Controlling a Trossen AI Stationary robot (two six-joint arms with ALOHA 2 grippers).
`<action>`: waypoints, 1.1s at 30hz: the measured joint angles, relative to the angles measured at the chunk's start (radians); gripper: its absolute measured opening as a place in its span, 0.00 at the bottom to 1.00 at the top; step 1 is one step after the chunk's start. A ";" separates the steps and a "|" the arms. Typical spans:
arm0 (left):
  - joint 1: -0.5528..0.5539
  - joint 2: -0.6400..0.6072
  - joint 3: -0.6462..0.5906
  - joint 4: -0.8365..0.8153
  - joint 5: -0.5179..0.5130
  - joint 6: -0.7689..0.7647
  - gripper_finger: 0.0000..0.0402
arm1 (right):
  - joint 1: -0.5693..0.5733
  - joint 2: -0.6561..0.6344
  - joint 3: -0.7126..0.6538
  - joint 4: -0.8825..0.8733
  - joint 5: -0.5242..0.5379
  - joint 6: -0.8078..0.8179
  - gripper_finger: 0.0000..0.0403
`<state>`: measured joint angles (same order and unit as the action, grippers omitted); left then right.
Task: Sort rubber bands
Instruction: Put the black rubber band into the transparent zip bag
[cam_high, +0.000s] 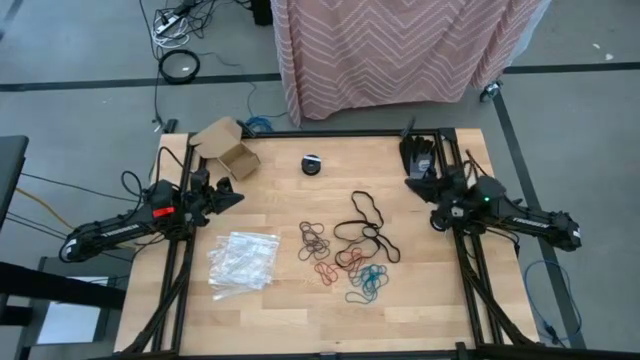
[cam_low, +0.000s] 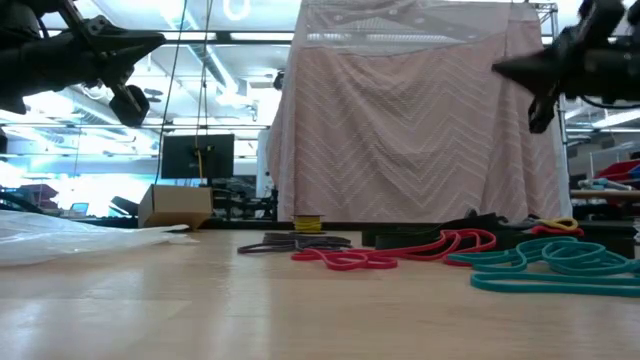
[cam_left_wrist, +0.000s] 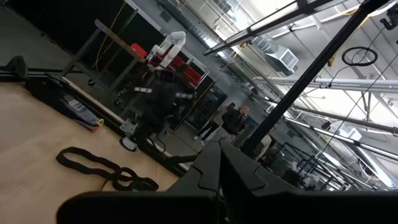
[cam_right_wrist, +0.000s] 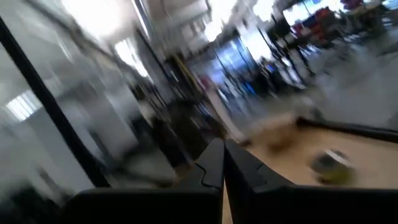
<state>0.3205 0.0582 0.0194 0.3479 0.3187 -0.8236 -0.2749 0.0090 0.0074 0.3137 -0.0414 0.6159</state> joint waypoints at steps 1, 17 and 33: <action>0.000 0.000 0.000 0.000 -0.001 0.000 0.04 | 0.000 0.000 0.000 0.047 0.000 0.029 0.01; 0.000 0.000 0.000 0.059 -0.204 -0.202 0.04 | -0.001 0.001 0.025 0.504 0.093 0.113 0.01; 0.000 0.138 0.445 -0.136 -0.217 -0.021 0.04 | 0.000 0.170 0.429 0.071 0.120 0.185 0.00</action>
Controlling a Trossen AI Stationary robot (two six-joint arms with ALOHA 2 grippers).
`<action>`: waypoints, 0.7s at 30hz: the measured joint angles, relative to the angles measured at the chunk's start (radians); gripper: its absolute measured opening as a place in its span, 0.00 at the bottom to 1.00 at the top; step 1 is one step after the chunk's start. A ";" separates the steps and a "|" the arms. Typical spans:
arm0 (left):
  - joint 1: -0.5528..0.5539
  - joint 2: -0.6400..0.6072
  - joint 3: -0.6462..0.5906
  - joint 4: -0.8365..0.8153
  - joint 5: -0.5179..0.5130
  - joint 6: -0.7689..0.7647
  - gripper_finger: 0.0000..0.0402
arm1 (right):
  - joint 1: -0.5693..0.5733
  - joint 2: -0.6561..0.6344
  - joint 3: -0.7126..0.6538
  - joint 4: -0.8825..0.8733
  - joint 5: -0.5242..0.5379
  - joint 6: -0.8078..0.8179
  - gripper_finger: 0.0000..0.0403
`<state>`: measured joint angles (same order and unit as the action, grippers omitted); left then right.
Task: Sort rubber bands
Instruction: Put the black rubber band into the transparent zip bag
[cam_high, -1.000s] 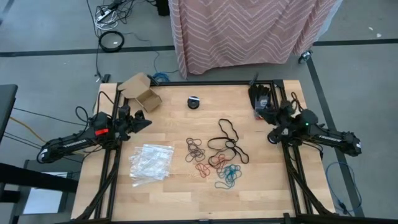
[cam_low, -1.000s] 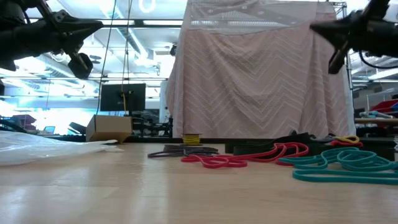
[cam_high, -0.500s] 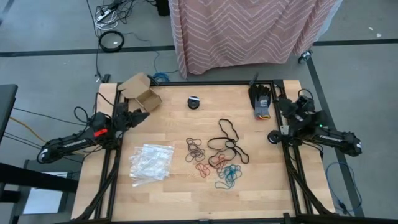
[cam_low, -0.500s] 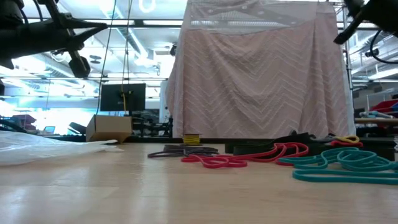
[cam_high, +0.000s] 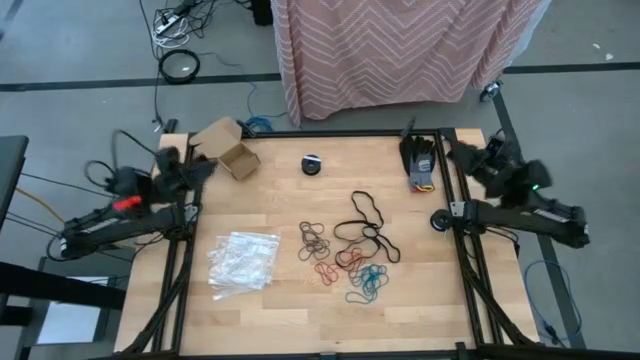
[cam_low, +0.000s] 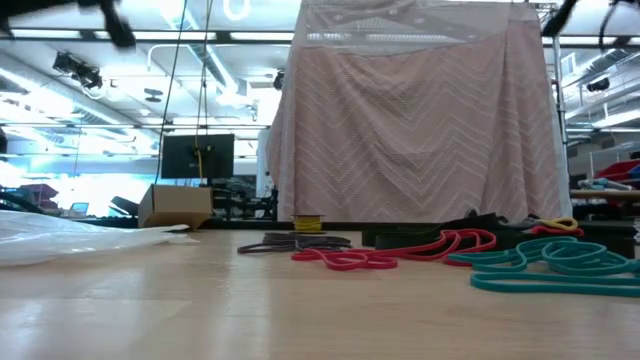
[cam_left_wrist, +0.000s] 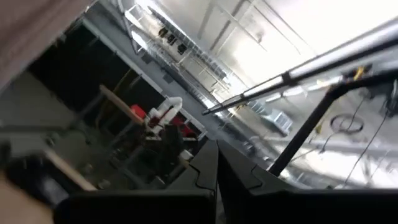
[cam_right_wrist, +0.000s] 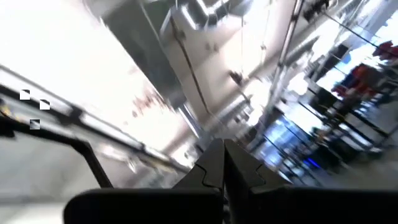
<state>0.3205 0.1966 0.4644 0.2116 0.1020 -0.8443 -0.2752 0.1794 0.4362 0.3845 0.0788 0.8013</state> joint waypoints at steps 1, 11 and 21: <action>0.000 0.030 0.066 -0.040 0.006 0.041 0.04 | 0.000 0.041 0.060 -0.026 -0.018 -0.028 0.00; 0.000 0.311 0.615 -0.448 0.060 0.346 0.04 | 0.000 0.392 0.562 -0.230 -0.248 -0.140 0.00; 0.000 0.524 0.796 -0.571 0.115 0.456 0.04 | 0.000 0.660 0.851 -0.462 -0.398 -0.131 0.00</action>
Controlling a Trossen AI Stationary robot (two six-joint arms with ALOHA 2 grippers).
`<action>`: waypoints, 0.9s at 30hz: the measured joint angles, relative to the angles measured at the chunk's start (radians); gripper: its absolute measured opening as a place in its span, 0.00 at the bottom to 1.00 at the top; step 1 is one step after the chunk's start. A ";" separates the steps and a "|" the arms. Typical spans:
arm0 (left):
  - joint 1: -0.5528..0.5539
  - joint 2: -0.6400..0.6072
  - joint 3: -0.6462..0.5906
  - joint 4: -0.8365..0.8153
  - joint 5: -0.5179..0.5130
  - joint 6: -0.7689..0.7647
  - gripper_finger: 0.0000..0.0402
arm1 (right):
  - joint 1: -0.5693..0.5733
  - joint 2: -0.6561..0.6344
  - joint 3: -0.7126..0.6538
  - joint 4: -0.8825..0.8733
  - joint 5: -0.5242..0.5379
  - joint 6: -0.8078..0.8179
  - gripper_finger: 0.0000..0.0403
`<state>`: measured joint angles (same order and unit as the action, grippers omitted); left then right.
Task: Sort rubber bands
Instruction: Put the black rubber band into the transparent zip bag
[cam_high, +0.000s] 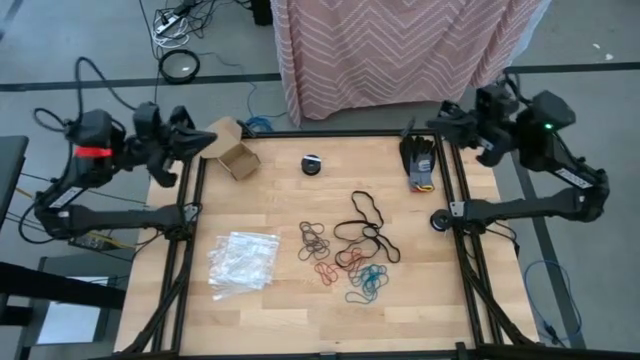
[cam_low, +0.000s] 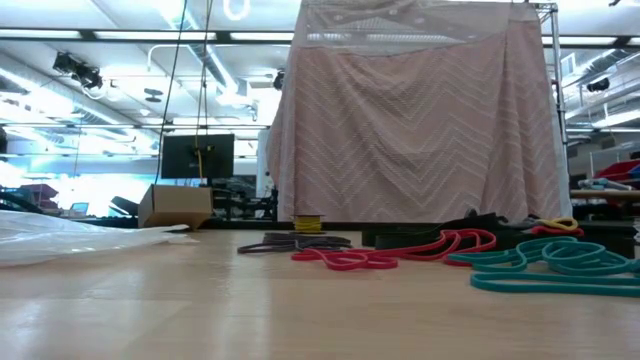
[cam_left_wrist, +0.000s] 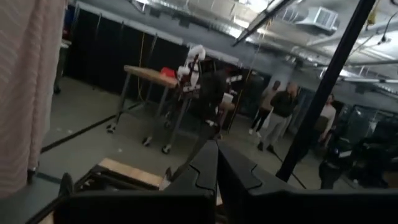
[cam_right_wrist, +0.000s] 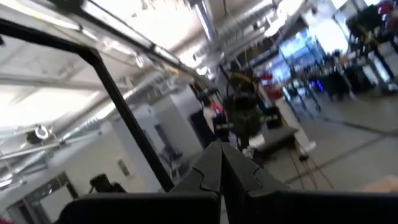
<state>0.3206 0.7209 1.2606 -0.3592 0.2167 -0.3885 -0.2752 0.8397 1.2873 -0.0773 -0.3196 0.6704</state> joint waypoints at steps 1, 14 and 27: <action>0.000 0.013 0.000 -0.005 0.010 0.000 0.04 | 0.000 0.017 0.015 0.004 -0.011 0.000 0.00; 0.000 0.064 0.000 -0.036 0.073 -0.007 0.04 | 0.001 0.130 0.036 -0.050 -0.077 0.010 0.00; 0.000 0.064 0.000 -0.035 0.073 0.016 0.04 | 0.001 0.123 0.036 -0.047 -0.077 -0.015 0.00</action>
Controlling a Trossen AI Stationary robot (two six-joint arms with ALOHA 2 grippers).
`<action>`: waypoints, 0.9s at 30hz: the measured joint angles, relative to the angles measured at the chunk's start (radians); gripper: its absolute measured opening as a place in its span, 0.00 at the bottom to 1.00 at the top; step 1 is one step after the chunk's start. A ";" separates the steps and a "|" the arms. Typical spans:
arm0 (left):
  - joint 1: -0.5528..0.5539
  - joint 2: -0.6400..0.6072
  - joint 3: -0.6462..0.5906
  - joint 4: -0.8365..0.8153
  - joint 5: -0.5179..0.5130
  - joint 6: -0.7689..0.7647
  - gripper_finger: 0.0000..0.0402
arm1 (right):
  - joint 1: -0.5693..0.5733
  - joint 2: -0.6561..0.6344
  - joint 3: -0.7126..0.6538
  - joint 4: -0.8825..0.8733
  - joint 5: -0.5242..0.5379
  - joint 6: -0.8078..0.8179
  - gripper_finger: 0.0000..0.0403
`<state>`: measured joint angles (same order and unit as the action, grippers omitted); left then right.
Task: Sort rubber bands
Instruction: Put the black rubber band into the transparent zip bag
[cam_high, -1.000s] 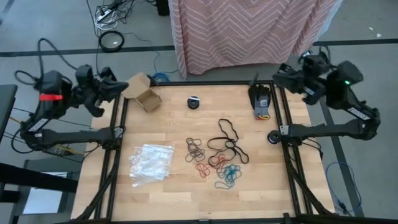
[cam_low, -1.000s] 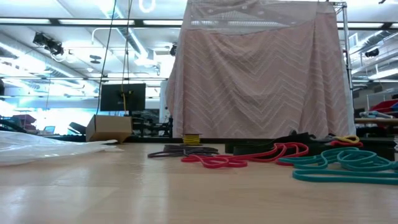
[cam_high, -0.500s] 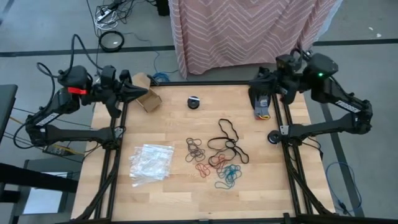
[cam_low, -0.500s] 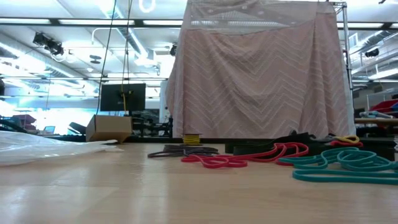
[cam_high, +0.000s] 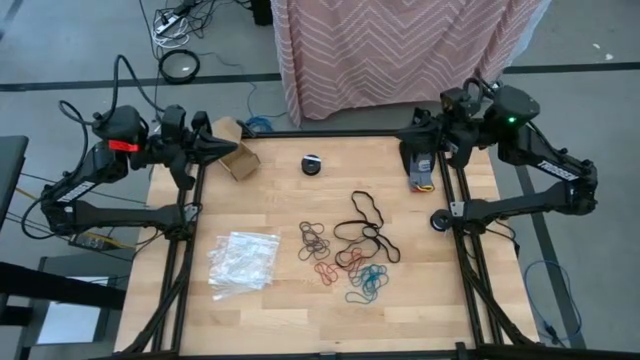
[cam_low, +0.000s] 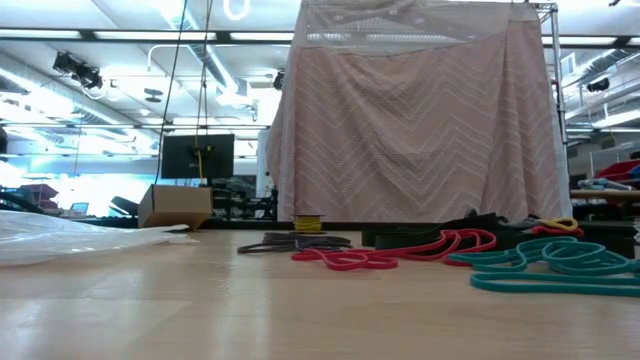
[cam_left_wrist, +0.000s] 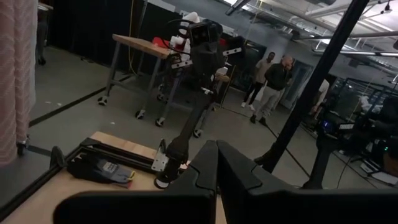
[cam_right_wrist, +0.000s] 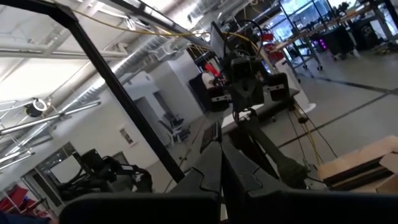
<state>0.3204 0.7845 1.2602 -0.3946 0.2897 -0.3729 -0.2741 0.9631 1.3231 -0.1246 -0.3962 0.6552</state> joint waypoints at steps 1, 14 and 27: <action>0.000 0.000 0.000 0.000 0.000 0.000 0.04 | 0.000 -0.004 0.000 0.000 0.000 -0.003 0.00; 0.000 -0.015 0.000 0.001 -0.007 -0.038 0.04 | 0.000 -0.015 0.000 -0.013 0.001 0.005 0.00; 0.000 -0.031 0.000 0.004 0.011 0.026 0.04 | -0.019 -0.040 0.000 -0.026 -0.014 -0.012 0.00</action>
<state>0.3206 0.7535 1.2602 -0.3902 0.3012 -0.3468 -0.2933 0.9227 1.3231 -0.1501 -0.4099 0.6434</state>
